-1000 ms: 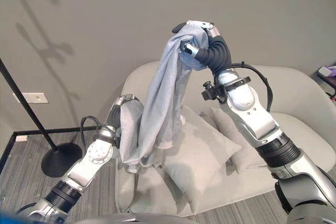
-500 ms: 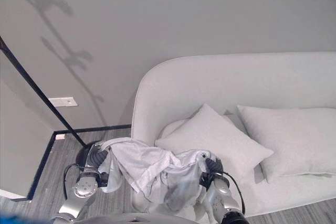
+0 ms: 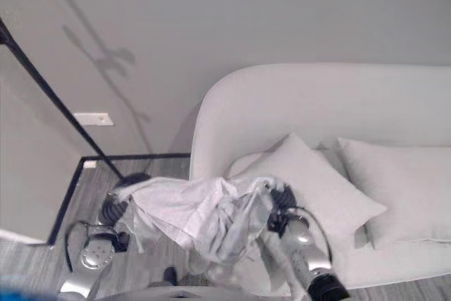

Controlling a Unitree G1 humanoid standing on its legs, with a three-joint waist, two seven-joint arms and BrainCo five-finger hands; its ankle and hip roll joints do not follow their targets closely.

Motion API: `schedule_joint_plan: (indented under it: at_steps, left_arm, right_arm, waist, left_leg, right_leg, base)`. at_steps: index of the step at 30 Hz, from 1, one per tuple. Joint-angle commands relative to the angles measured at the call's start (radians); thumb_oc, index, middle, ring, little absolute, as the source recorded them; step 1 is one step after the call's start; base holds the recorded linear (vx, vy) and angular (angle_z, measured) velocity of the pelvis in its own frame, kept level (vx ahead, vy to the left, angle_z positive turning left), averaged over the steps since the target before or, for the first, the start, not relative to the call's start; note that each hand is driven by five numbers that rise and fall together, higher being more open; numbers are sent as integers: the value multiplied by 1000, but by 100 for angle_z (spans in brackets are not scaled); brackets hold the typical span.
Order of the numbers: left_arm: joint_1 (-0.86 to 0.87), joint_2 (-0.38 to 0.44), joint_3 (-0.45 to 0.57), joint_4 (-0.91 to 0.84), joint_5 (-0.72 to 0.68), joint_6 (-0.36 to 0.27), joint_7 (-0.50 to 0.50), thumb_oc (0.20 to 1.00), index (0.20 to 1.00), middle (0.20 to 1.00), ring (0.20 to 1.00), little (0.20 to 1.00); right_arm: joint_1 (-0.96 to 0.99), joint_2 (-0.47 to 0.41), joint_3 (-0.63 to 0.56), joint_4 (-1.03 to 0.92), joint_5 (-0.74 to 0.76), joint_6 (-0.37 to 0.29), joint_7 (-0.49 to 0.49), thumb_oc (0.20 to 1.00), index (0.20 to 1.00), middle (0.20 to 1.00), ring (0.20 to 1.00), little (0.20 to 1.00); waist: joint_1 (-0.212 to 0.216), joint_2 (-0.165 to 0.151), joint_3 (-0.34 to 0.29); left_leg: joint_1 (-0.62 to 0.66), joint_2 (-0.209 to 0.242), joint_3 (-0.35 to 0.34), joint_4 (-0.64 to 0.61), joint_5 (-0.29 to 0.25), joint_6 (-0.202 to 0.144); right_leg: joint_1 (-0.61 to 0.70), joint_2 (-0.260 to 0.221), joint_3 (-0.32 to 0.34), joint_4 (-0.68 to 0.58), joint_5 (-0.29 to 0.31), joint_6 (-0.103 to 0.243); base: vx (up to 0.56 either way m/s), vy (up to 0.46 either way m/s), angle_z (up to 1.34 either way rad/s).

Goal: Hang the clothes on the sofa on the clothes rack.

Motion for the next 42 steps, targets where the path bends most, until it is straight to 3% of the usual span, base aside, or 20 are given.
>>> schedule_joint_plan:
  at_steps: [1,2,3,7,11,13,15,17,18,19,21,22,25,26,28,29,30,34,36,42]
  left_arm:
    - [-68,63,30,-22,28,-71,42,200,200,200,200,200]
    - [-158,162,231,-168,181,-118,205,200,200,200,200,200]
    - [-183,180,267,-213,220,-123,236,200,200,200,200,200]
    - [-208,195,282,-239,243,-137,256,200,200,200,200,200]
    - [-254,198,236,-233,252,-147,268,200,200,200,200,200]
    - [-264,193,171,-266,271,-157,246,200,200,200,200,200]
    - [-252,184,160,-270,279,-154,242,200,200,200,200,200]
    - [-247,178,125,-285,288,-157,213,200,200,200,200,200]
    - [-254,175,78,-298,310,-168,197,200,200,200,200,200]
    - [-256,175,74,-297,311,-168,199,200,200,200,200,200]
    - [-258,202,46,-298,347,-162,203,200,200,200,200,200]
    - [-260,204,43,-296,347,-162,204,200,200,200,200,200]
    - [-248,216,48,-278,361,-151,241,200,200,200,200,200]
    - [-243,211,43,-278,370,-156,251,200,200,200,200,200]
    - [-241,209,36,-276,371,-164,250,200,200,200,200,200]
    - [-243,208,33,-273,359,-168,249,200,200,200,200,200]
    - [-244,206,32,-272,357,-168,248,200,200,200,200,200]
    - [-262,169,4,-257,321,-169,224,200,200,200,200,200]
    - [-277,154,-22,-250,321,-171,202,200,200,200,200,200]
    - [-266,114,-32,-252,308,-171,183,200,200,200,200,200]
  right_arm:
    - [-41,24,18,-19,-29,-60,0,200,200,200,200,200]
    - [-176,-96,-149,-184,-245,-145,-95,200,200,200,200,200]
    - [-211,-112,-165,-230,-283,-145,-119,200,200,200,200,200]
    - [-227,-116,-163,-281,-330,-140,-121,200,200,200,200,200]
    - [-214,-125,-154,-292,-322,-133,-108,200,200,200,200,200]
    - [-185,-135,-148,-285,-317,-115,-101,200,200,200,200,200]
    - [-175,-136,-147,-286,-314,-108,-95,200,200,200,200,200]
    - [-142,-137,-159,-287,-325,-92,-84,200,200,200,200,200]
    - [-83,-123,-194,-321,-356,-73,-81,200,200,200,200,200]
    - [-78,-122,-198,-325,-357,-72,-81,200,200,200,200,200]
    - [-25,-75,-237,-352,-383,-63,-97,200,200,200,200,200]
    - [-23,-73,-239,-354,-384,-63,-97,200,200,200,200,200]
    - [-5,-21,-238,-388,-406,-65,-112,200,200,200,200,200]
    - [17,-25,-255,-415,-417,-78,-114,200,200,200,200,200]
    - [27,-33,-272,-432,-419,-88,-114,200,200,200,200,200]
    - [28,-51,-294,-451,-427,-103,-123,200,200,200,200,200]
    - [32,-53,-295,-454,-428,-103,-123,200,200,200,200,200]
    - [39,-80,-315,-456,-451,-121,-135,200,200,200,200,200]
    - [42,-87,-316,-444,-440,-135,-142,200,200,200,200,200]
    - [24,-84,-285,-416,-423,-129,-144,200,200,200,200,200]
  waist:
    - [6,-63,-14]
    - [31,-29,-2]
    - [-9,-20,-9]
    - [-47,-6,-21]
    - [-87,0,-50]
    - [-118,-3,-74]
    - [-118,-3,-81]
    - [-121,-6,-85]
    - [-123,-23,-59]
    - [-122,-28,-60]
    - [-115,-64,-23]
    - [-117,-68,-22]
    - [-138,-73,13]
    - [-165,-71,14]
    - [-166,-67,10]
    - [-177,-65,5]
    - [-175,-61,5]
    - [-205,-73,-6]
    - [-210,-102,-16]
    - [-185,-138,-27]
  left_leg:
    - [-39,47,0,-18,93,-68]
    - [-65,55,-40,-18,146,-111]
    - [10,92,5,-8,145,-103]
    - [140,174,62,53,183,-126]
    - [213,252,64,62,306,-162]
    - [220,288,63,20,373,-162]
    - [220,272,36,14,317,-162]
    - [219,262,50,25,118,-162]
    - [168,222,49,149,-108,-130]
    - [161,217,45,161,-116,-127]
    - [90,137,14,265,-248,-87]
    - [85,134,10,272,-252,-85]
    - [20,76,-19,314,-256,-16]
    - [34,22,-17,272,-238,23]
    - [57,-2,-8,239,-224,35]
    - [68,-45,2,204,-205,65]
    - [76,-40,3,192,-202,62]
    - [119,-88,12,121,-173,79]
    - [132,-123,29,121,-195,84]
    - [100,-124,78,218,-222,68]
  right_leg:
    - [22,-24,-11,15,-71,41]
    - [-6,-92,-94,19,-40,48]
    - [-3,-118,-137,26,-22,47]
    - [-19,-164,-169,82,-21,40]
    - [-63,-256,-209,149,-2,68]
    - [-115,-407,-196,205,85,147]
    - [-127,-442,-182,211,123,172]
    - [-125,-501,-182,222,177,195]
    - [-107,-565,-171,196,306,195]
    - [-103,-570,-174,190,314,195]
    - [-49,-614,-172,119,425,195]
    - [-44,-616,-178,113,431,195]
    - [-25,-574,-97,96,386,195]
    - [-32,-488,-4,181,259,178]
    - [-55,-431,37,246,180,161]
    - [-65,-334,37,305,106,135]
    - [-72,-331,40,325,87,129]
    - [-111,-115,79,369,-65,51]
    - [-91,-32,103,297,-75,26]
    - [-3,-11,110,148,-70,-11]
  base:
    - [-251,244,9]
    - [-333,391,17]
    - [-333,390,57]
    - [-131,272,101]
    - [-190,389,55]
    - [-337,814,65]
    - [-153,441,65]
    - [-254,444,36]
    - [-317,480,37]
    - [-282,440,29]
    - [-291,407,50]
    - [-386,524,61]
    - [-229,433,43]
    - [-218,719,31]
    - [-58,418,24]
    - [-34,205,32]
    - [-52,318,37]
    - [-4,137,-26]
    - [94,27,33]
    - [36,-45,-17]
